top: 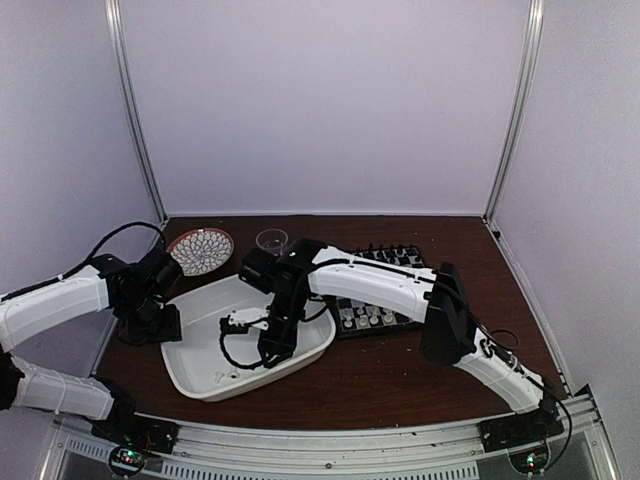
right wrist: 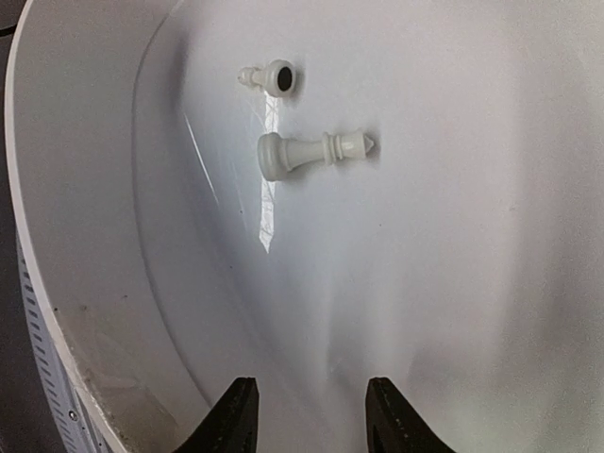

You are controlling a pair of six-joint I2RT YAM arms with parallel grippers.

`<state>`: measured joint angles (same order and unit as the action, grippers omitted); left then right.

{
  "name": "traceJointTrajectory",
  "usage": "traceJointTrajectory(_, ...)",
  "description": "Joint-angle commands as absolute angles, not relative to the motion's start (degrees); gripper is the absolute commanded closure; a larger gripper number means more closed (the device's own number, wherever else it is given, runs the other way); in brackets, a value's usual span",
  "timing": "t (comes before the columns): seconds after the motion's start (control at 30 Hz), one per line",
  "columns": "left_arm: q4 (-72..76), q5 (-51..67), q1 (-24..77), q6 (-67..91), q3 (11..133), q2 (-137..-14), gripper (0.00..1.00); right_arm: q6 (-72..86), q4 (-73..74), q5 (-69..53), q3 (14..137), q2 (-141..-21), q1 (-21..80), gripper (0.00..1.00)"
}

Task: Set up the chess pieces on the board
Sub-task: Pick up the storage box from the center of the board, then pick up the king from the storage box.

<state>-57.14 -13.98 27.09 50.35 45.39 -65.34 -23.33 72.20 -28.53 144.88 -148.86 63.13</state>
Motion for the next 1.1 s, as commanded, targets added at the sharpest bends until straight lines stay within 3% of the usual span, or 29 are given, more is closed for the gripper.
traceJointTrajectory(0.0,-55.3,-11.6,26.8,56.2,40.7,-67.2,0.45,-23.1,72.1,-27.1,144.7,-147.4,63.2,0.57)
traceJointTrajectory(0.07,-53.8,-11.0,26.8,56.6,39.5,-67.5,0.51,-23.1,72.2,-27.3,144.7,-147.3,63.2,0.58)
traceJointTrajectory(0.23,-49.8,-11.1,26.8,56.0,38.1,-62.9,0.96,-23.7,72.2,-27.7,144.0,-146.7,63.3,0.58)
traceJointTrajectory(0.27,-49.7,-12.0,26.8,56.0,37.9,-61.6,1.0,-23.7,72.1,-27.7,143.7,-146.4,63.3,0.58)
traceJointTrajectory(0.6,-39.9,-20.4,27.2,49.7,30.7,-44.5,1.0,-24.1,66.8,-29.7,138.6,-142.1,63.4,0.58)
traceJointTrajectory(0.83,-36.1,-21.0,27.5,43.1,28.1,-42.3,1.0,-23.6,64.1,-31.2,138.5,-142.9,63.3,0.58)
traceJointTrajectory(1.07,-36.6,-21.1,28.5,44.5,27.6,-40.8,1.0,-12.5,57.8,-29.7,135.3,-143.4,63.9,0.57)
